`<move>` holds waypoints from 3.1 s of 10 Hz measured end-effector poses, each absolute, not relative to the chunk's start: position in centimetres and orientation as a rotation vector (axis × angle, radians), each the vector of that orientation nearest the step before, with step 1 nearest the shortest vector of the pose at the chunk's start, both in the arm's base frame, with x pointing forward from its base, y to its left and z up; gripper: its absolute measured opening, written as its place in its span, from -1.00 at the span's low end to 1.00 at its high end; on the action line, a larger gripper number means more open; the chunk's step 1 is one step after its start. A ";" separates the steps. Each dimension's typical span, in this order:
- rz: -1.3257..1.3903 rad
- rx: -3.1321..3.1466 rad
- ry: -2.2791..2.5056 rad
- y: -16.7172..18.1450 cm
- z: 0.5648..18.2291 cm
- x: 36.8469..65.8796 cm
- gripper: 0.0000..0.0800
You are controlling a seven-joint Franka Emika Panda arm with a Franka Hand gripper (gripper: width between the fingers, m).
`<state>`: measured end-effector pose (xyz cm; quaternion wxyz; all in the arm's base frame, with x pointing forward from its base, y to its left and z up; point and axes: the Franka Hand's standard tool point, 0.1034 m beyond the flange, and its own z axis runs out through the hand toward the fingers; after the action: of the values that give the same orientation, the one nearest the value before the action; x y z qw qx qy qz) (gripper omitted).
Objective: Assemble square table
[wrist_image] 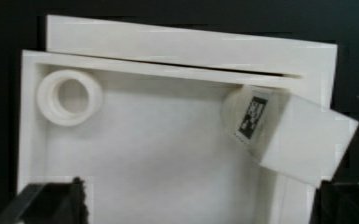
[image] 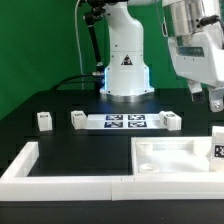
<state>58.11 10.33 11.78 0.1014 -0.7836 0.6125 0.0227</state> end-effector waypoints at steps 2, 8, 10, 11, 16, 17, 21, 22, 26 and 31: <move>0.027 -2.408 1.662 10.8 10.9 57.2 0.62; -0.011 -2.759 1.054 11.4 9.0 53.2 0.62; -0.030 -2.829 0.858 11.3 9.0 53.1 0.62; -0.015 -2.855 0.788 11.5 8.7 52.6 0.62; 0.026 -3.032 0.051 10.8 7.4 48.8 0.62; 0.019 -3.035 -0.044 10.7 7.4 48.8 0.62; 0.132 -3.042 -0.178 11.3 6.3 46.9 0.62; 0.223 -3.053 -0.236 11.5 5.7 45.0 0.62; 0.655 -3.030 -0.345 11.2 5.3 42.3 0.62; 1.249 -2.882 -0.264 9.9 3.8 38.7 0.62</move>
Offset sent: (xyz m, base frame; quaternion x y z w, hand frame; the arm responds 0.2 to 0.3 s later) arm -0.0543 0.0158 -0.0138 0.0390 -0.0746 -0.1829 0.9795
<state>38.73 9.91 3.83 -0.0052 -0.9143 -0.0838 0.3962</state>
